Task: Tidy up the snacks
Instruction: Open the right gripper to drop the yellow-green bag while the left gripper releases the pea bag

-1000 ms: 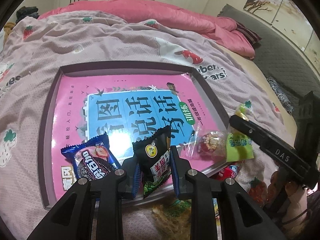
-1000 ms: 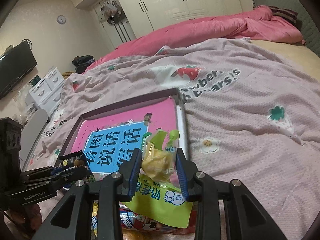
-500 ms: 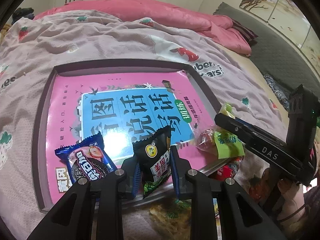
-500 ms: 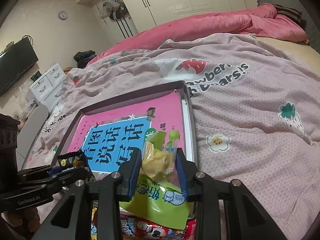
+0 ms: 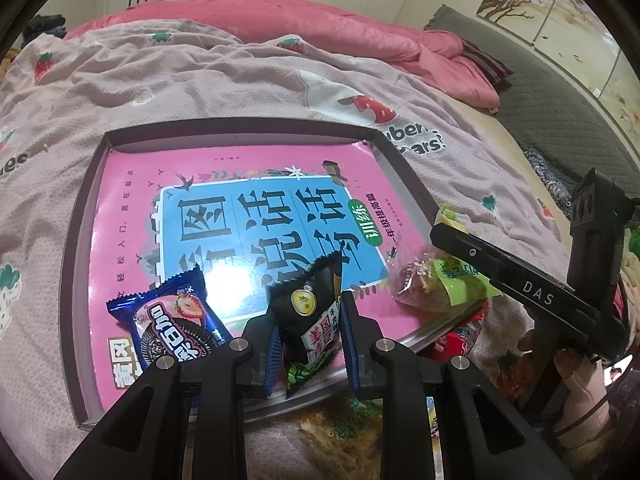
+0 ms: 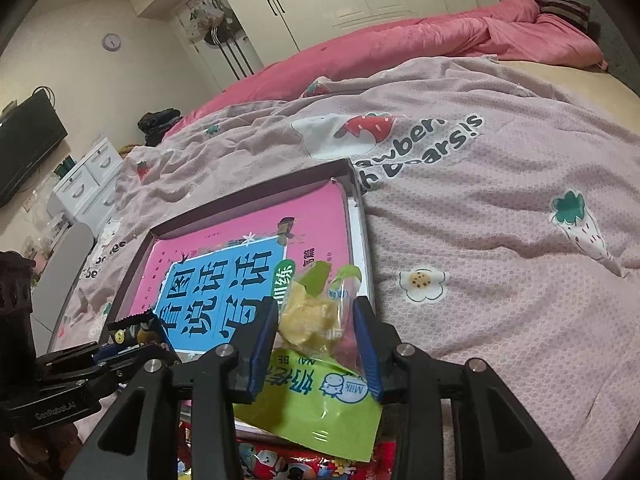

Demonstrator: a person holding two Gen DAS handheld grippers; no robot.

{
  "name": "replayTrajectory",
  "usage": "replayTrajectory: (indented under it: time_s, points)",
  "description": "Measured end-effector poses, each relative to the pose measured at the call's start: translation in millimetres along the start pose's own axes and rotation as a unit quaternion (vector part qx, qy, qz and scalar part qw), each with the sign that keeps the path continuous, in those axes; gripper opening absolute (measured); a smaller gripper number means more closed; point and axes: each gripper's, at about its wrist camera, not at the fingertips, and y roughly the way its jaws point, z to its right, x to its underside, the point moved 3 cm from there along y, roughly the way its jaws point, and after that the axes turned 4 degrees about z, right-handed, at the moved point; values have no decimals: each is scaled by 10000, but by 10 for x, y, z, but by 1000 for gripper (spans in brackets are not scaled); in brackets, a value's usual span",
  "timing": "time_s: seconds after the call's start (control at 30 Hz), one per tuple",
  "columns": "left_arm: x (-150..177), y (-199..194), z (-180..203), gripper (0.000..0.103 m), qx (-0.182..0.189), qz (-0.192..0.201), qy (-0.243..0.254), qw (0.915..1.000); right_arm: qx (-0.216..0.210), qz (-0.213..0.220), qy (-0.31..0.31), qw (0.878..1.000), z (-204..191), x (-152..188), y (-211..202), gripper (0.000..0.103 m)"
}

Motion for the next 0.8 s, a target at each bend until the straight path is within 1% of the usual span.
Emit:
replayTrajectory:
  time_s: [0.13, 0.3, 0.37, 0.63, 0.7, 0.77, 0.8]
  points:
    - [-13, -1, -24, 26, 19, 7, -43, 10000, -29, 15, -27, 10000, -23, -6, -17, 44]
    - [-19, -6, -50, 26, 19, 19, -84, 10000, 54, 93, -212, 9997, -91, -14, -67, 50]
    - [-27, -15, -56, 26, 10, 42, -87, 10000, -14, 144, -254, 9996, -116, -29, -95, 52]
    - [-57, -59, -81, 27, -14, 123, -95, 9999, -79, 114, -267, 9995, -140, -28, -99, 53]
    - [-68, -76, -83, 30, -7, 151, -102, 9998, -91, 114, -245, 9996, -134, -28, -107, 53]
    - [-82, -93, -83, 35, -27, 171, -93, 9998, -91, 116, -233, 9996, -129, -28, -116, 54]
    - [-91, -97, -82, 39, -37, 179, -92, 9998, -89, 112, -238, 9996, -129, -26, -115, 54]
